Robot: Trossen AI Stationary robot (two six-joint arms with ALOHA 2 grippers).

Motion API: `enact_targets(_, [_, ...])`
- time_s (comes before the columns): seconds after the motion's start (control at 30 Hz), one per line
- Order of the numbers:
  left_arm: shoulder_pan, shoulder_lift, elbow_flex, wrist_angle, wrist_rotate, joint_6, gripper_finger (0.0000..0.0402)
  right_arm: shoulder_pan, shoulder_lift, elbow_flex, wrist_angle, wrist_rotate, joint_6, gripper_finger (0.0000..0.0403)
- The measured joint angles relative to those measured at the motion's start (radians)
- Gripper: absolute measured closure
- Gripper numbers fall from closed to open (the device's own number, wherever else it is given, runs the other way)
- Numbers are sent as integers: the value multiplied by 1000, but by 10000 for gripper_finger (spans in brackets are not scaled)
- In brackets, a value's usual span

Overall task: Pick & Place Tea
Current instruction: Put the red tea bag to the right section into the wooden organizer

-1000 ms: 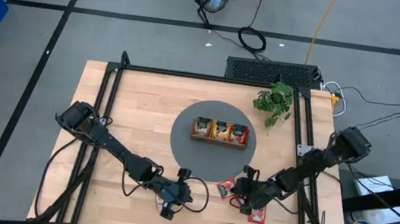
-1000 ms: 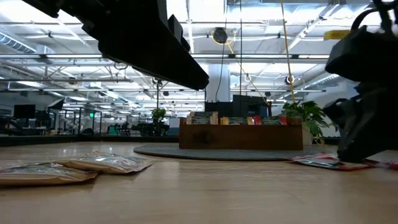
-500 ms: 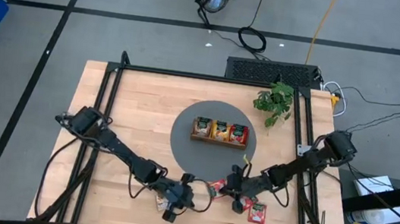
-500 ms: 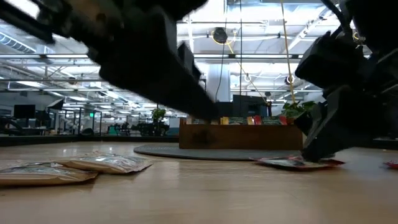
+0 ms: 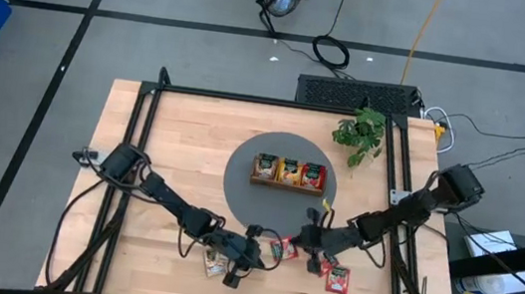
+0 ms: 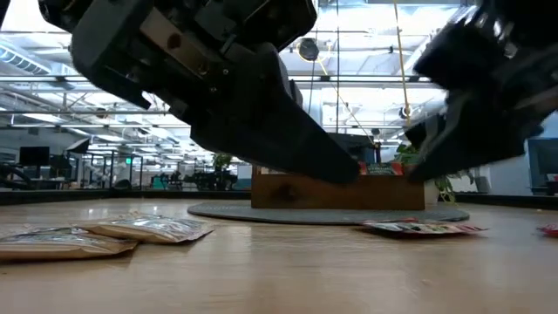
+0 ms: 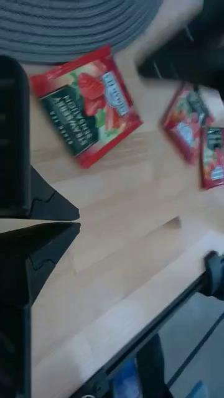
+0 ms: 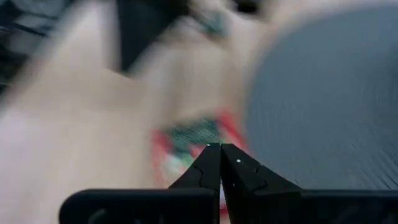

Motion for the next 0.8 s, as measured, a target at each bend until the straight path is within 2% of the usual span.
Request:
enact_targets(0.2, [23, 10, 0, 6, -47, -1, 380, -26, 39, 0, -117, 32, 142, 403])
enact_targets(0.3, [38, 28, 2, 8, -86, -13, 380, -28, 65, 0, -100, 36, 178, 403])
enact_targets(0.47, [62, 67, 2, 6, -59, -55, 380, -4, 69, 0, -83, 39, 281, 403])
enact_targets(0.8, [84, 94, 8, 54, -75, -80, 380, 93, 68, 0, -38, 39, 330, 403])
